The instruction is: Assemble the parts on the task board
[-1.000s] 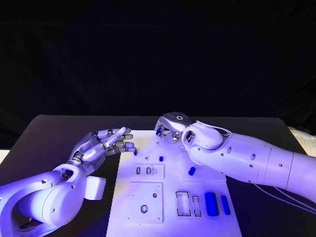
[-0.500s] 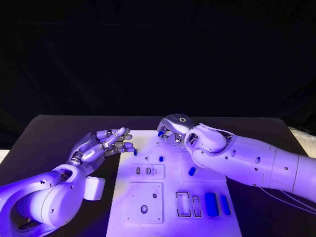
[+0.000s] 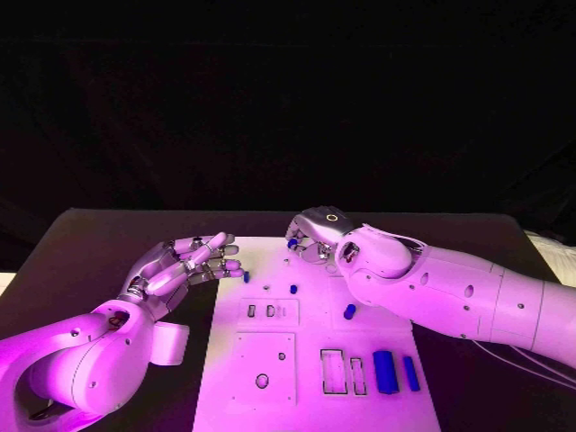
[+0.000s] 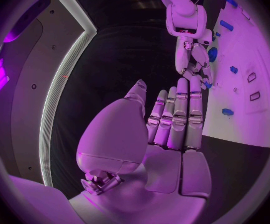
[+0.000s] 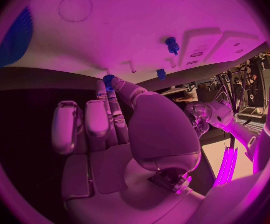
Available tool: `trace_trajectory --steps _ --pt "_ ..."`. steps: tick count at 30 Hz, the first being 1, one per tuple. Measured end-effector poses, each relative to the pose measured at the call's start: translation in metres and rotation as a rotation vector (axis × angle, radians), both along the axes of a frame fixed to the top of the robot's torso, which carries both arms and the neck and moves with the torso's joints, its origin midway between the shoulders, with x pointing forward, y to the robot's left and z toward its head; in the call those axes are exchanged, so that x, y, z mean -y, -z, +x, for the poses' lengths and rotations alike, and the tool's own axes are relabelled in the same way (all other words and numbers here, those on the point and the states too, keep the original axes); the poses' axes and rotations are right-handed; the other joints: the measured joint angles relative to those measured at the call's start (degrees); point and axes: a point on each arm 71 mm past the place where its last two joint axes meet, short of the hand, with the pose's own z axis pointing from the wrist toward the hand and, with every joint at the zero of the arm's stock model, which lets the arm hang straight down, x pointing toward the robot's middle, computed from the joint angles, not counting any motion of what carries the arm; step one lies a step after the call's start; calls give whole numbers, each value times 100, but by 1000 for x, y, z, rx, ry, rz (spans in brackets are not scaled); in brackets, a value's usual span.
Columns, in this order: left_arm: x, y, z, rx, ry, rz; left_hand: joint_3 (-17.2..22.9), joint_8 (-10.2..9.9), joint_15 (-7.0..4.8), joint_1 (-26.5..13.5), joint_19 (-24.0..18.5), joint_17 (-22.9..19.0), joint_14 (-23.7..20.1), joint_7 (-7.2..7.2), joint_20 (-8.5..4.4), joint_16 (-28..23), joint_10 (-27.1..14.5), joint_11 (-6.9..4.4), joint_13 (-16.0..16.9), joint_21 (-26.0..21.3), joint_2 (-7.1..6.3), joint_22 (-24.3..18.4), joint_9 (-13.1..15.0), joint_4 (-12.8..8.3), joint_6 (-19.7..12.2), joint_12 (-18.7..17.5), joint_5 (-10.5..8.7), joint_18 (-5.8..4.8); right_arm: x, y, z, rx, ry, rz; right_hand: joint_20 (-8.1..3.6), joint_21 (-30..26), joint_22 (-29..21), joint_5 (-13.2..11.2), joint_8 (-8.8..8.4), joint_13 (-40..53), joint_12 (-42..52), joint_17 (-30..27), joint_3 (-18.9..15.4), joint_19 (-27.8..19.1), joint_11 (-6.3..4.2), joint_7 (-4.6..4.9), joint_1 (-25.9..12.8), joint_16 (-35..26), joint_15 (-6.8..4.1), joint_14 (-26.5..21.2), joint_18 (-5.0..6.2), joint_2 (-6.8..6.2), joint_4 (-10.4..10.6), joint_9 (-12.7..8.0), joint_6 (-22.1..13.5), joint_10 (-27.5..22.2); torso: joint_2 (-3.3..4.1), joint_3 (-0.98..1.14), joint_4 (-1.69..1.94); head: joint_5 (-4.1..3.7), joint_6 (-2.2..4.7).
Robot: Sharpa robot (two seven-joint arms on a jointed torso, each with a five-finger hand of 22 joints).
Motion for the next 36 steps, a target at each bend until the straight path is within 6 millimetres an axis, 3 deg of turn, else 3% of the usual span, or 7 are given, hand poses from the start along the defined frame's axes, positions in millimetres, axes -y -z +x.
trace_trajectory --steps 16,18,22,23,25,32,36 --pt "0 0 0 -3 3 -1 0 0 0 0 0 4 0 0 0 0 0 0 0 0 0 0 0 0 0 0 0 0 -5 5 6 -33 22 -37 36 0 -20 -100 -11 8 -13 -74 13 -36 -41 1 -64 0 21 21 1 -108 85 0 -3 -21 4 -7 16 -26 -24" --pt "0 0 0 -4 3 -1 0 1 0 0 0 4 0 0 0 0 0 0 0 0 0 0 0 0 0 0 0 0 -5 6 6 -36 25 -41 82 -32 -139 -133 -11 8 5 -215 8 -125 -39 30 -122 -71 56 8 1 -169 140 2 -141 -132 4 -8 15 -23 -25" --pt "0 0 0 -4 3 -1 0 1 0 0 0 4 0 0 0 0 0 0 0 0 0 0 0 0 0 0 0 0 -3 7 7 -39 32 -44 173 -378 -779 -196 -5 -20 24 -912 -193 -602 113 90 -197 -542 207 -122 18 -486 317 -174 -800 -963 5 -8 14 -23 -24" --pt "0 0 0 -4 4 -1 -1 1 0 0 0 4 0 0 0 0 0 0 0 0 0 0 0 -1 0 0 0 0 -2 7 7 -39 33 -44 193 -457 -919 -196 -5 -20 24 -1060 -282 -695 137 73 -189 -646 229 -145 95 -505 349 -197 -910 -1104 5 -8 14 -22 -20" --pt "0 0 0 -4 4 -1 -16 -23 0 0 0 9 0 0 0 0 0 0 0 0 0 0 0 -16 0 0 0 0 -1 6 6 -35 32 -40 215 -559 -1084 -196 -5 -21 24 -1230 -430 -790 167 87 -149 -766 248 -163 94 -543 403 -212 -1011 -1252 6 -7 14 -25 -14" --pt "-2 1 1 -5 -1 2 -16 -23 0 0 0 10 0 0 0 0 0 0 0 0 0 0 0 -16 0 0 0 0 11 -3 -5 -18 23 -1 194 -577 -1058 -61 -5 -4 121 -1185 -624 -743 147 135 -65 -737 214 -131 95 -501 546 -196 -951 -1106 6 -2 14 -34 5" --pt "-4 1 1 -6 -7 4 -16 -23 0 0 0 9 0 0 0 0 0 0 0 0 0 0 0 -16 0 0 0 0 32 -14 -14 -17 37 36 176 -383 -688 115 22 32 292 -790 -686 -437 98 111 -44 -445 152 -26 94 -481 611 -178 -787 -702 1 -1 1 -50 24"
